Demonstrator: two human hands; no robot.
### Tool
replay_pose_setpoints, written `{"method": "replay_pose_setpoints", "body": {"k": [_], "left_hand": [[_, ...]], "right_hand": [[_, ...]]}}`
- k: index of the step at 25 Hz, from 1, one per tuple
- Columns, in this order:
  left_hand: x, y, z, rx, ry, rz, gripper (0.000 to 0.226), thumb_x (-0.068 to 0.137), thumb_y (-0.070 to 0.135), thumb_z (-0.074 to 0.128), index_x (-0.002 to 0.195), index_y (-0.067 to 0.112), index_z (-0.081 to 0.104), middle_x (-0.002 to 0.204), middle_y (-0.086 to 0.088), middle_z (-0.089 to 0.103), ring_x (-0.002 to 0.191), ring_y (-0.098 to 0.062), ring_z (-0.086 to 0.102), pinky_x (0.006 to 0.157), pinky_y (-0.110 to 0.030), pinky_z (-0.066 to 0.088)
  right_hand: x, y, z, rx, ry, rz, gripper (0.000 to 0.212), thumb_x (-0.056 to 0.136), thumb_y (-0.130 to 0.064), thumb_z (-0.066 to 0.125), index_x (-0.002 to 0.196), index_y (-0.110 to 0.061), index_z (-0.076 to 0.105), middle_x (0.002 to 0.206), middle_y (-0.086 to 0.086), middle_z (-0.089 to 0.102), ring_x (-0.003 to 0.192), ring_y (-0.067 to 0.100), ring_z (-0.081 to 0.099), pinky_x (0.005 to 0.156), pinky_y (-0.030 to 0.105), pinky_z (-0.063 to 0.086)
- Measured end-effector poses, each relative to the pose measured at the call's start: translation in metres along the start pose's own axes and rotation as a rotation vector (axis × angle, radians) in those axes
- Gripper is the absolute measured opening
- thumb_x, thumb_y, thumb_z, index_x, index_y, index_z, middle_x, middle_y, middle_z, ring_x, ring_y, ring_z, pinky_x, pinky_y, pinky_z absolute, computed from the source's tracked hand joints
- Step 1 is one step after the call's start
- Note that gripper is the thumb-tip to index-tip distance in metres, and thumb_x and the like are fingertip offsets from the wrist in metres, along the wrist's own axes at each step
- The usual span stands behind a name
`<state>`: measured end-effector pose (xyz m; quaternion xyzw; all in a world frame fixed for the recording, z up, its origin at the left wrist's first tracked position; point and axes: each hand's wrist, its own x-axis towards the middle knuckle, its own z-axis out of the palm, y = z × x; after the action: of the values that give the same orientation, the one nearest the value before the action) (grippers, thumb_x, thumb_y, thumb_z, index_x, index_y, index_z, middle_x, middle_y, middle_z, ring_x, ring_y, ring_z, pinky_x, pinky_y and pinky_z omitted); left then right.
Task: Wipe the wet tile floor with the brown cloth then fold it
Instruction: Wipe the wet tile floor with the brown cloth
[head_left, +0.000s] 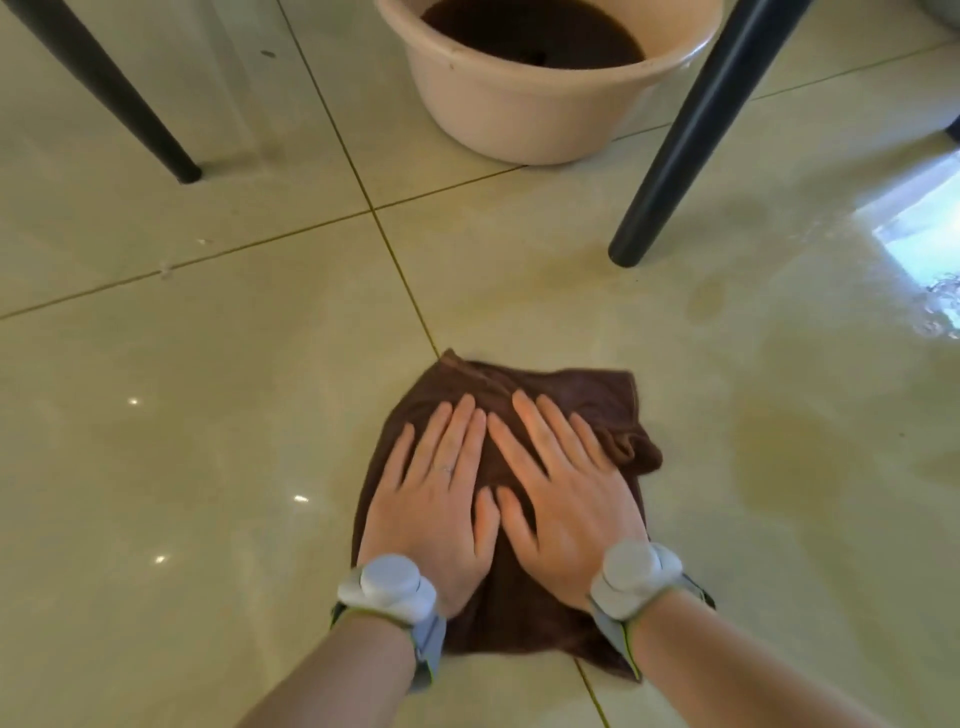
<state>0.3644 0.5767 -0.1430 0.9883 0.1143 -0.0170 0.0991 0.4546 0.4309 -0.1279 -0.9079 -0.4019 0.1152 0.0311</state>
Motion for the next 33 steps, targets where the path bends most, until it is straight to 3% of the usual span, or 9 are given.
{"method": "replay_pose_setpoints", "body": {"k": [5,10,13,18,21,25,29,33], "left_hand": [[0.016,-0.002,0.000,0.003,-0.034,0.058,0.069,0.099,0.041,0.031,0.162,0.017,0.019,0.170,0.003,0.013,0.157,-0.013,0.009,0.126,-0.044,0.015],[0.110,0.004,0.000,-0.017,0.040,-0.028,0.065,0.100,0.038,0.026,0.161,0.018,0.021,0.169,0.004,0.018,0.156,-0.013,0.014,0.127,-0.040,0.010],[0.167,0.003,-0.002,-0.033,0.050,-0.094,0.066,0.099,0.037,0.018,0.163,0.020,0.015,0.170,0.005,0.011,0.156,-0.012,0.008,0.127,-0.038,0.005],[0.195,0.002,-0.001,-0.015,0.045,-0.097,0.069,0.096,0.038,0.010,0.163,0.021,0.009,0.171,0.007,0.005,0.157,-0.011,0.002,0.127,-0.037,0.001],[0.178,0.005,-0.001,-0.032,0.035,-0.069,0.067,0.097,0.037,0.013,0.163,0.020,0.012,0.170,0.005,0.009,0.157,-0.012,0.005,0.127,-0.037,0.003],[0.096,0.030,0.002,-0.017,0.077,0.044,0.065,0.099,0.035,0.026,0.161,0.013,0.024,0.168,-0.002,0.021,0.155,-0.018,0.018,0.126,-0.043,0.014],[0.013,0.067,0.015,-0.009,0.011,0.144,0.067,0.099,0.035,0.031,0.161,0.012,0.023,0.169,-0.004,0.018,0.156,-0.020,0.015,0.126,-0.045,0.015],[-0.009,0.080,0.021,-0.007,-0.027,0.192,0.068,0.098,0.035,0.034,0.161,0.012,0.022,0.169,-0.002,0.016,0.157,-0.019,0.013,0.126,-0.046,0.015]], "right_hand": [[0.002,0.011,0.001,0.018,0.000,0.013,0.065,0.105,-0.052,0.031,0.165,-0.030,0.018,0.174,0.001,0.009,0.160,0.021,0.006,0.130,0.045,0.011],[0.086,0.059,-0.016,-0.022,0.075,0.040,0.062,0.105,-0.049,0.029,0.163,-0.030,0.024,0.172,0.004,0.017,0.158,0.025,0.015,0.129,0.046,0.015],[0.137,0.079,-0.024,-0.022,0.131,0.065,0.061,0.104,-0.046,0.023,0.163,-0.029,0.026,0.172,0.005,0.019,0.158,0.026,0.018,0.128,0.047,0.016],[0.162,0.089,-0.026,-0.043,0.152,0.073,0.065,0.101,-0.046,0.014,0.164,-0.029,0.023,0.172,0.005,0.018,0.158,0.026,0.017,0.129,0.044,0.014],[0.140,0.080,-0.022,-0.029,0.165,0.105,0.067,0.100,-0.045,0.013,0.163,-0.027,0.026,0.171,0.006,0.021,0.157,0.027,0.020,0.128,0.046,0.016],[0.050,0.057,-0.011,0.004,0.126,0.139,0.060,0.105,-0.042,0.025,0.162,-0.025,0.028,0.171,0.008,0.022,0.157,0.028,0.020,0.128,0.047,0.017],[-0.052,0.040,0.005,0.030,0.070,0.212,0.061,0.106,-0.043,0.026,0.164,-0.026,0.024,0.172,0.006,0.016,0.160,0.025,0.012,0.129,0.046,0.014],[-0.086,0.037,0.012,0.036,0.062,0.249,0.061,0.106,-0.047,0.025,0.164,-0.028,0.021,0.173,0.002,0.011,0.161,0.021,0.006,0.130,0.045,0.012]]}}
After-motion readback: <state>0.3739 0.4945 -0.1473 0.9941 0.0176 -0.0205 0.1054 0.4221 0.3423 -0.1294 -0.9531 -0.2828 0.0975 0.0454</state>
